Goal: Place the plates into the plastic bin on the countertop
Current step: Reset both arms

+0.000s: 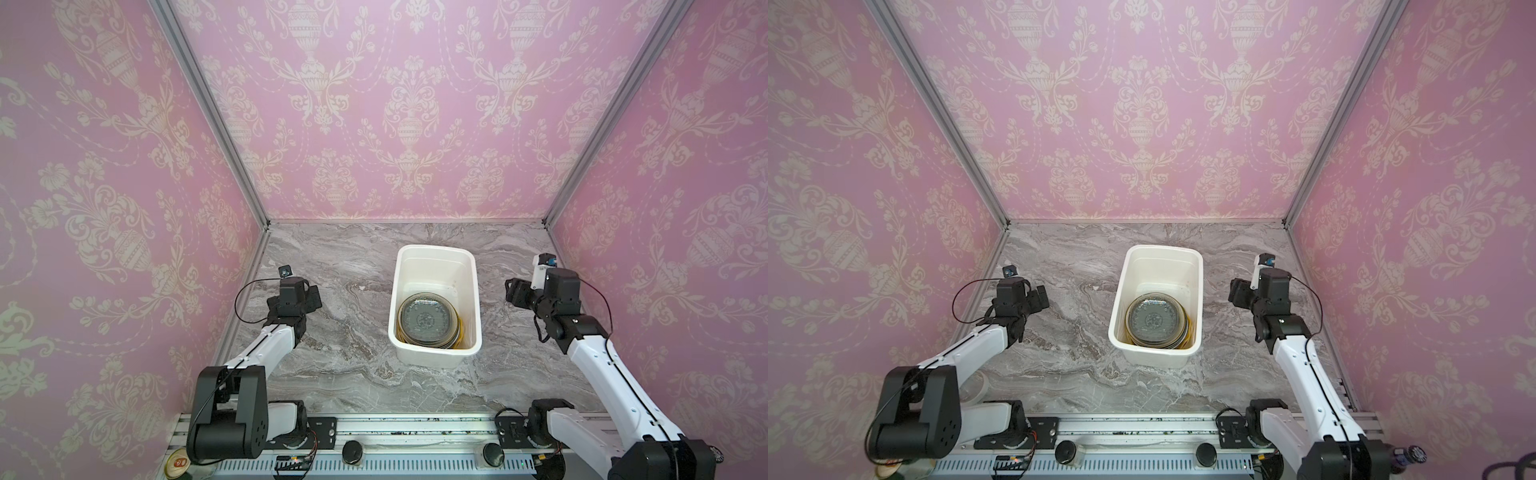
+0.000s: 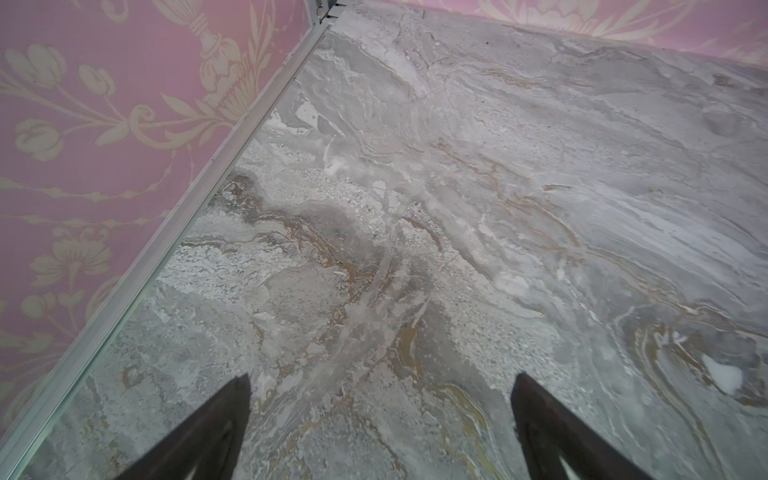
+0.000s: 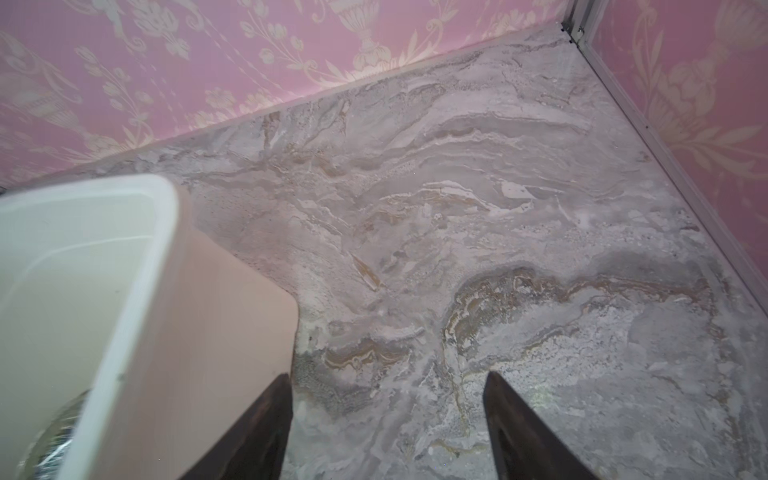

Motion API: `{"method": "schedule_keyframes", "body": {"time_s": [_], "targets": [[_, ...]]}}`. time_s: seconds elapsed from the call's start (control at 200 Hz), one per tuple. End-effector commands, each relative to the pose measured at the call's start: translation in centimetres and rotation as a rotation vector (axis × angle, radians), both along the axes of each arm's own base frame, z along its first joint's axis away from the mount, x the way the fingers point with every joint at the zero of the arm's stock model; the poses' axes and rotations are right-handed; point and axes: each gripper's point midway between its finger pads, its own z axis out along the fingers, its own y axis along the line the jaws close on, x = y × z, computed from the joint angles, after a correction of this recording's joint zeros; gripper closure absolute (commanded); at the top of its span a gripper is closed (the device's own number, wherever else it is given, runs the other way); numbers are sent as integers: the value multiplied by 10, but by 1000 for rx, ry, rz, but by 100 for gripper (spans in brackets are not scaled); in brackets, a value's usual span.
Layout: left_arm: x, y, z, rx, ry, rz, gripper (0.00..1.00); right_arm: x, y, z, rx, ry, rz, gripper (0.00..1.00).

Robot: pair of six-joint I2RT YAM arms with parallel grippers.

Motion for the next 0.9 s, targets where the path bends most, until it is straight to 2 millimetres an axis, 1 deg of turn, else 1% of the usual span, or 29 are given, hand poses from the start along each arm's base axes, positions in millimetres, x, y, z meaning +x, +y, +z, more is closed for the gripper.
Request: {"method": "schedule_keyframes", "body": {"time_s": [0.0,0.01,0.02,0.05,0.075,0.13,0.155,0.22,0.255,0.295,0.33,0.38,0.45,0.495,0.525,0.545,0.58,0.62,0.635,0.65,0.706,0.741,0.786,0.891], "targets": [[20,0,-8,3,-69,-51,1,18,-14,14,-95,-283,-45,30],[22,0,-9,5,-72,-56,1,19,-15,13,-97,-300,-45,30],[24,-1,-10,1,-77,-64,1,17,-15,8,-100,-302,-46,30],[30,-4,-10,-5,-98,-81,1,17,-17,4,-110,-338,-58,30],[37,-5,-8,-5,-125,-94,1,17,-19,-1,-116,-352,-67,31],[48,-16,-9,6,-122,-180,1,20,-21,-10,-133,-355,-71,31],[52,-17,-8,13,-126,-194,1,22,-20,-14,-144,-349,-63,31],[57,-15,-13,7,-125,-193,1,29,-20,-19,-149,-351,-57,31],[57,-16,-15,7,-112,-196,1,34,-19,-18,-149,-373,-54,32],[58,-16,-14,10,-116,-198,1,38,-15,-19,-165,-386,-20,32],[55,-21,-15,8,-127,-224,1,42,-13,-21,-174,-390,-9,32],[52,-29,-13,0,-161,-268,1,46,-12,-30,-172,-372,1,32],[45,-31,-10,-15,-198,-285,1,47,-6,-36,-166,-406,36,32],[41,-34,-11,-7,-220,-308,1,45,-3,-45,-165,-416,52,32],[38,-36,-14,-1,-235,-313,1,46,-1,-43,-160,-450,61,29],[37,-38,-13,7,-268,-318,1,45,-2,-43,-160,-454,55,27],[39,-38,-11,16,-310,-320,1,45,-8,-48,-167,-413,22,23],[36,-38,-11,20,-303,-319,1,50,-17,-54,-170,-353,-31,20],[35,-37,-12,22,-295,-311,1,53,-19,-55,-169,-336,-42,5],[35,-36,-13,24,-292,-303,1,56,-18,-55,-173,-329,-36,1],[38,-33,-12,29,-297,-289,1,68,-7,-56,-200,-286,12,0],[38,-33,-12,28,-295,-288,1,66,-5,-60,-213,-263,13,0],[38,-33,-13,28,-289,-285,1,67,-5,-57,-213,-288,13,0],[38,-33,-13,33,-288,-285,1,67,-5,-57,-216,-285,14,0]]}}
